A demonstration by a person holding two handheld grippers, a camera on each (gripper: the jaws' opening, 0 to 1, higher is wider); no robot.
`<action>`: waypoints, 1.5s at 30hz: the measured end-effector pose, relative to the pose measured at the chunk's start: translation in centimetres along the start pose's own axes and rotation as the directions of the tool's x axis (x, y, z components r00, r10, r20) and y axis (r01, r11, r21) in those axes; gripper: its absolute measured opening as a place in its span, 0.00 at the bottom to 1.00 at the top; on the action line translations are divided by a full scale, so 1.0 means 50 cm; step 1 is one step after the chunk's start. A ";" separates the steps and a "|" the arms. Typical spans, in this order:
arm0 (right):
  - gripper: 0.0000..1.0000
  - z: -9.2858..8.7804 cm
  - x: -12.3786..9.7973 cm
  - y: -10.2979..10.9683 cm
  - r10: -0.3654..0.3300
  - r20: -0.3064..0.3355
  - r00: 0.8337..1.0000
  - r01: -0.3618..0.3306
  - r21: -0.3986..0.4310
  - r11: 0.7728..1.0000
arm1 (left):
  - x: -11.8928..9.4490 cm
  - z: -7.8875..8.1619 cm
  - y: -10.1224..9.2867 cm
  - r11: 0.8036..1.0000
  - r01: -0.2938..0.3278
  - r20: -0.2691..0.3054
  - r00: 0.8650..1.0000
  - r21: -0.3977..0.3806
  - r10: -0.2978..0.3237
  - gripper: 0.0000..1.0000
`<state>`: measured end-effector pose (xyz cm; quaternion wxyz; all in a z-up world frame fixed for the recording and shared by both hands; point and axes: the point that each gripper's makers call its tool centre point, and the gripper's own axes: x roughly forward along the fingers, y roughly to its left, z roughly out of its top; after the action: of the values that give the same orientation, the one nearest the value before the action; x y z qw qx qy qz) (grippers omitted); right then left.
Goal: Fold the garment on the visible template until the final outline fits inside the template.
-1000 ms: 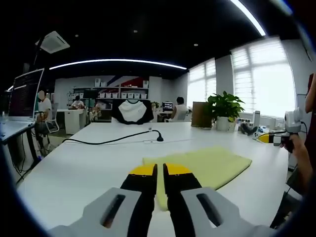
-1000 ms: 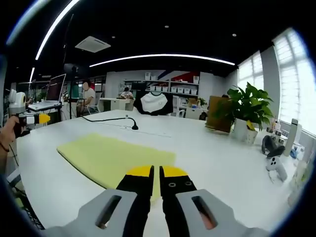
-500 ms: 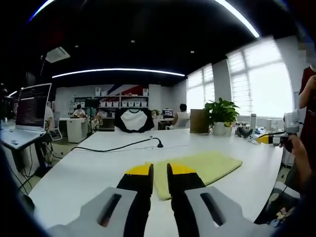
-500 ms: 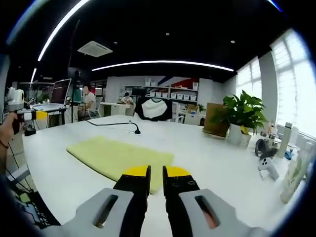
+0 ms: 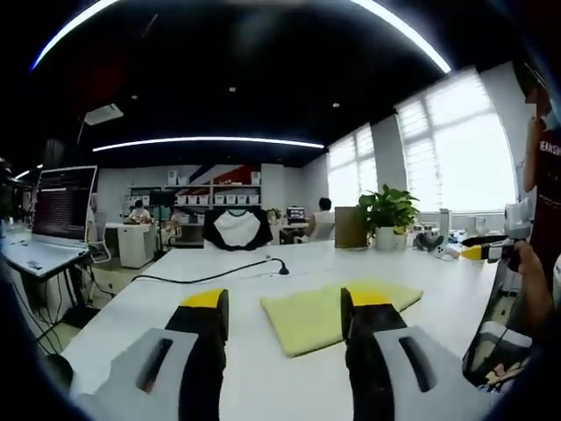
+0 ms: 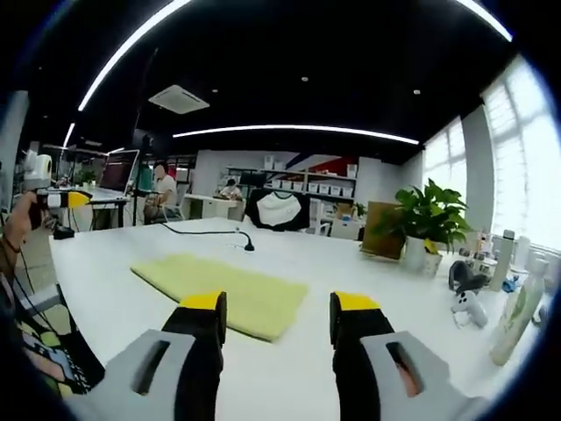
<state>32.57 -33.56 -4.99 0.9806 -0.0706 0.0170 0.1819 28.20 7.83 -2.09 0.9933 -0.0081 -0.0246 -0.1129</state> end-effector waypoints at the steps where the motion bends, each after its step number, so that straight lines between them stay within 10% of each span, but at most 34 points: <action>1: 0.50 0.003 -0.001 -0.004 -0.004 0.006 1.000 0.004 0.006 1.000 | 0.001 0.000 0.002 1.000 -0.001 -0.003 1.000 -0.005 0.001 0.65; 21: 0.99 0.064 -0.042 -0.033 0.009 0.162 0.987 -0.014 0.030 0.999 | -0.057 0.046 0.039 0.999 -0.049 0.052 0.997 -0.018 0.050 1.00; 45: 0.99 0.054 -0.043 -0.025 0.023 0.134 0.991 -0.020 -0.026 0.999 | -0.074 0.039 0.054 0.999 -0.043 0.055 0.998 0.017 0.042 1.00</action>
<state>31.03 -35.11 -2.04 0.9766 -0.0699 -0.0503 0.1968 25.10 11.33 -0.37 0.9944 -0.0025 -0.0524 -0.0912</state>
